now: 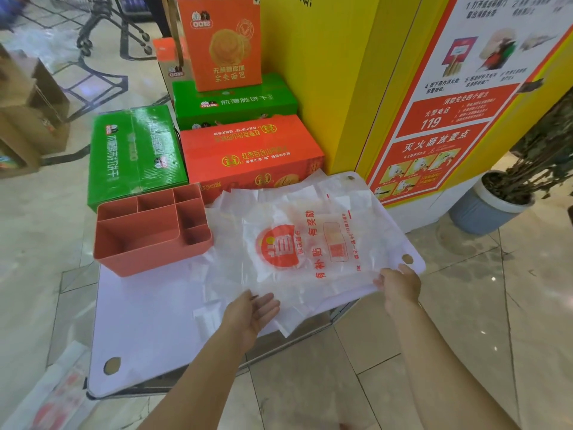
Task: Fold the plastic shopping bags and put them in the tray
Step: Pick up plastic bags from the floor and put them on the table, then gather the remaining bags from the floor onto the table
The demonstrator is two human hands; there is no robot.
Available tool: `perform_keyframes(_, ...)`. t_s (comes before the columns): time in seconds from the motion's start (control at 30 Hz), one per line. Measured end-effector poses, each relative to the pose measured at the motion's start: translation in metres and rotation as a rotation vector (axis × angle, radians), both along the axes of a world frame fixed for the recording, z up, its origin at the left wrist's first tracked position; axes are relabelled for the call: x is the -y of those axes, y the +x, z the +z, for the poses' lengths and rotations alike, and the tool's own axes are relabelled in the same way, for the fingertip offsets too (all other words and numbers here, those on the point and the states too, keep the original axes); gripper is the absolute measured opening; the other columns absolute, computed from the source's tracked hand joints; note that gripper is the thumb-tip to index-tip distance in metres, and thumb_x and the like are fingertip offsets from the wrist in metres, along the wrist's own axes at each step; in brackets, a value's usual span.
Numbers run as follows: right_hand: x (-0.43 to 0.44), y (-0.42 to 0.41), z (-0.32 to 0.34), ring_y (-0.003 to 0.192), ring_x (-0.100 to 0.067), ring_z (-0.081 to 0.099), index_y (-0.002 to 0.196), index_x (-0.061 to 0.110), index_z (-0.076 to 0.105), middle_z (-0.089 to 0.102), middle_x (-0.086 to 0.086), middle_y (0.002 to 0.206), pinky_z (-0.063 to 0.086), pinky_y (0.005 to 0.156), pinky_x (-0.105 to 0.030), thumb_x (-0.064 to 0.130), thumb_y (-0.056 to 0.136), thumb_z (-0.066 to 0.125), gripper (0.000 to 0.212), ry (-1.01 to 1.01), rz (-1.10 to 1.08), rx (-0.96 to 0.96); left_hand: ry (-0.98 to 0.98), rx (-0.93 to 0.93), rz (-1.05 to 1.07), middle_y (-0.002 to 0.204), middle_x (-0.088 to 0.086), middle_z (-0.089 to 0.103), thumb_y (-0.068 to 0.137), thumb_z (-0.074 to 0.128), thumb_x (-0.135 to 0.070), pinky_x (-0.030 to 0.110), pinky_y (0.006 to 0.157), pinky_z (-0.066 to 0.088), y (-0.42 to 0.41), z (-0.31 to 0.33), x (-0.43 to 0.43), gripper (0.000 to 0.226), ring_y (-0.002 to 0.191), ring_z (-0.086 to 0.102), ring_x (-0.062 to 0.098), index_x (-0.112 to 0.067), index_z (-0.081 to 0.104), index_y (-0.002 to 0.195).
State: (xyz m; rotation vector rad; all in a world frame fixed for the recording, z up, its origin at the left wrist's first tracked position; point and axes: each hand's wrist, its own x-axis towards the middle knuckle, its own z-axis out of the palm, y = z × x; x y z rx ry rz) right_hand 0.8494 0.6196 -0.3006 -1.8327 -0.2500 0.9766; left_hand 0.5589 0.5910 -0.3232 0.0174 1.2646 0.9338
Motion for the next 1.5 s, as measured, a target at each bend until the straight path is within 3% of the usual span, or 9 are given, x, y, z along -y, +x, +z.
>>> perform_keyframes(0.1,0.006,-0.007,0.011,0.127,-0.037,0.053,0.148,0.002,0.041,0.047,-0.014,0.148,0.046,0.09,-0.036,0.005,0.091,0.06,0.06,-0.146,0.197,0.358,-0.034,-0.097,-0.116,0.108,0.024,0.07,0.107,0.044,-0.025,0.043,0.071,0.06,-0.012,0.004,0.005,0.028,0.094,0.071,0.037,0.002,0.052,0.112)
perform_keyframes(0.23,0.007,-0.035,0.034,0.13,-0.04,0.037,0.14,0.007,0.045,0.04,-0.017,0.144,0.042,0.097,-0.048,0.017,0.089,0.067,0.056,-0.385,0.61,0.927,-0.036,-0.294,-0.373,0.106,0.014,0.074,0.103,0.049,-0.033,0.042,0.075,0.061,-0.035,0.02,0.012,0.031,0.094,0.072,0.033,-0.005,0.058,0.113)
perform_keyframes(0.37,0.006,-0.087,0.062,0.129,-0.036,0.039,0.14,0.013,0.045,0.043,-0.014,0.146,0.039,0.105,-0.047,0.026,0.094,0.056,0.05,-0.283,0.924,1.201,0.105,-0.653,-0.585,0.107,0.009,0.071,0.099,0.05,-0.035,0.037,0.078,0.054,-0.065,0.044,0.016,0.03,0.085,0.067,0.026,-0.009,0.059,0.112)
perform_keyframes(0.43,0.009,-0.12,0.075,0.129,-0.035,0.041,0.141,0.012,0.046,0.045,-0.012,0.146,0.039,0.105,-0.047,0.03,0.097,0.052,0.047,-0.219,1.055,1.24,0.192,-0.882,-0.665,0.11,0.007,0.07,0.095,0.05,-0.036,0.035,0.082,0.051,-0.083,0.058,0.019,0.034,0.087,0.064,0.024,-0.008,0.06,0.112)
perform_keyframes(0.57,0.023,-0.189,0.097,0.135,-0.037,0.038,0.144,0.01,0.043,0.043,-0.013,0.149,0.038,0.106,-0.049,0.039,0.098,0.049,0.054,-0.11,1.255,1.303,0.228,-1.283,-0.789,0.128,0.003,0.062,0.099,0.046,-0.044,0.034,0.091,0.043,-0.128,0.09,0.04,0.044,0.116,0.057,0.027,-0.016,0.053,0.132)
perform_keyframes(0.73,0.056,-0.277,0.126,0.13,-0.036,0.042,0.138,0.012,0.049,0.049,-0.013,0.142,0.036,0.106,-0.049,0.045,0.099,0.044,0.052,-0.023,1.433,1.388,0.185,-1.513,-0.777,0.141,0.005,0.057,0.099,0.042,-0.05,0.039,0.099,0.044,-0.206,0.124,0.09,0.056,0.126,0.053,0.03,-0.019,0.043,0.146)
perform_keyframes(0.93,0.115,-0.392,0.16,0.129,-0.037,0.044,0.14,0.013,0.046,0.049,-0.014,0.143,0.039,0.103,-0.048,0.052,0.099,0.044,0.056,0.134,1.566,1.505,0.092,-1.756,-0.649,0.131,0.008,0.062,0.098,0.046,-0.049,0.039,0.092,0.045,-0.312,0.163,0.188,0.05,0.119,0.054,0.032,-0.017,0.054,0.134)
perform_keyframes(1.37,0.306,-0.643,0.172,0.129,-0.036,0.043,0.142,0.012,0.044,0.049,-0.014,0.142,0.037,0.102,-0.047,0.051,0.1,0.042,0.057,0.499,1.899,1.534,-0.266,-1.741,-0.418,0.132,0.011,0.061,0.096,0.041,-0.056,0.045,0.094,0.05,-0.515,0.17,0.449,0.058,0.117,0.056,0.035,-0.017,0.049,0.139)
perform_keyframes(1.5,0.348,-0.7,0.159,0.131,-0.036,0.041,0.142,0.013,0.044,0.048,-0.014,0.143,0.036,0.105,-0.048,0.052,0.099,0.043,0.058,0.562,1.996,1.542,-0.368,-1.69,-0.352,0.123,0.013,0.063,0.094,0.043,-0.052,0.043,0.087,0.052,-0.548,0.158,0.506,0.051,0.109,0.059,0.035,-0.015,0.056,0.125)
